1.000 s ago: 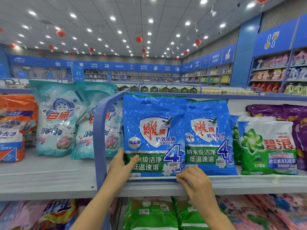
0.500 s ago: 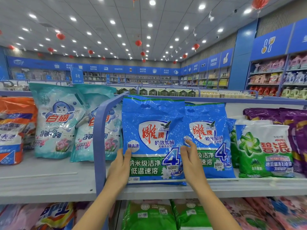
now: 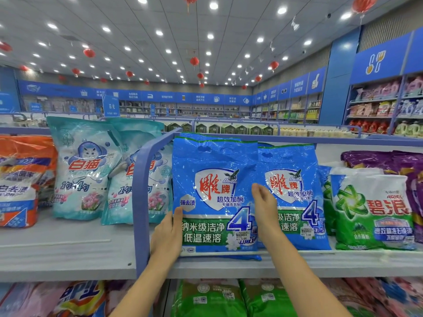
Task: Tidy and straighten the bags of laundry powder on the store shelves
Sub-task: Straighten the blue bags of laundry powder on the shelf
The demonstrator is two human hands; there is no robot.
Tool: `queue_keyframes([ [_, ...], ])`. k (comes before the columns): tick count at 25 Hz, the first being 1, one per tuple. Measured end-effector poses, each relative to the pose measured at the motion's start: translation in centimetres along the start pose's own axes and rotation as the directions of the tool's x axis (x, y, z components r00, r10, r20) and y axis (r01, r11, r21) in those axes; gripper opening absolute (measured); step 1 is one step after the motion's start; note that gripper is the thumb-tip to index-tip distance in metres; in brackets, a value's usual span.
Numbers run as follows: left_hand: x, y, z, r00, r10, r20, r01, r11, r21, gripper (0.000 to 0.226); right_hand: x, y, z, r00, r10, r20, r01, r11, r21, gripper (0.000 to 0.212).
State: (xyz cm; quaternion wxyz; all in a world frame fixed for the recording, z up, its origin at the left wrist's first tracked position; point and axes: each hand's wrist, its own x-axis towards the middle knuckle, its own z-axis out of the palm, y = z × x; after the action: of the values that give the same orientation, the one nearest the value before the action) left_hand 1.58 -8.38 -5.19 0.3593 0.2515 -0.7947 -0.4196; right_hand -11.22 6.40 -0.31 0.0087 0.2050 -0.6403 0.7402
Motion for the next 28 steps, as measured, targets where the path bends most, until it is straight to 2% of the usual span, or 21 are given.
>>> queue_keyframes([
  [2,-0.3,-0.1,0.0,0.998,0.066,-0.019,-0.064,0.996,0.054,0.062,2.6,-1.8,0.1,1.0,-0.023,0.001,0.023,1.0,0.01,0.038],
  [3,-0.4,-0.1,0.0,0.996,0.081,-0.022,-0.079,0.994,0.07,0.06,3.7,-2.8,0.2,0.999,-0.049,-0.015,0.049,0.999,-0.001,0.039],
  [8,0.0,-0.7,0.3,0.995,0.094,-0.04,-0.09,0.992,0.092,0.062,7.3,-5.3,-0.1,0.985,-0.157,-0.071,0.147,0.981,-0.123,0.028],
  [13,0.1,-1.3,0.6,0.991,0.109,-0.075,-0.1,0.988,0.115,0.066,8.2,-4.9,-0.1,0.981,-0.182,-0.068,0.168,0.971,-0.168,0.028],
  [16,0.0,-1.2,0.5,0.992,0.089,-0.085,-0.086,0.996,0.037,0.059,7.3,-5.5,-1.0,0.978,-0.2,-0.059,0.192,0.974,-0.119,0.016],
  [18,-0.5,-0.6,0.5,0.99,0.099,-0.099,-0.102,0.994,-0.028,0.043,5.9,-6.0,-2.0,0.941,-0.308,-0.139,0.281,0.942,-0.185,0.012],
  [19,-1.0,-0.2,0.4,0.985,0.122,-0.122,-0.13,0.99,-0.054,0.034,4.9,-6.1,-2.4,0.91,-0.374,-0.177,0.335,0.917,-0.215,0.012],
  [20,-1.4,0.0,0.3,0.975,0.165,-0.149,-0.175,0.983,-0.058,0.034,3.5,-6.3,-2.7,0.88,-0.429,-0.203,0.384,0.895,-0.225,0.012],
  [22,-2.4,0.3,0.3,0.939,0.285,-0.194,-0.288,0.958,0.014,0.055,0.8,-6.4,-2.8,0.847,-0.495,-0.195,0.462,0.866,-0.192,0.012],
  [24,-3.6,0.5,0.2,0.889,0.417,-0.19,-0.41,0.909,0.077,0.061,-1.8,-6.4,-2.3,0.849,-0.512,-0.134,0.501,0.859,-0.11,0.022],
  [26,-5.2,0.6,-0.4,0.854,0.505,-0.124,-0.498,0.863,0.084,0.054,-4.2,-6.0,-1.3,0.845,-0.531,-0.068,0.53,0.848,-0.026,0.029],
  [28,-6.4,-0.2,-1.2,0.798,0.599,-0.068,-0.583,0.796,0.161,0.046,-6.2,-5.5,0.1,0.836,-0.548,0.024,0.549,0.836,-0.021,0.028],
])
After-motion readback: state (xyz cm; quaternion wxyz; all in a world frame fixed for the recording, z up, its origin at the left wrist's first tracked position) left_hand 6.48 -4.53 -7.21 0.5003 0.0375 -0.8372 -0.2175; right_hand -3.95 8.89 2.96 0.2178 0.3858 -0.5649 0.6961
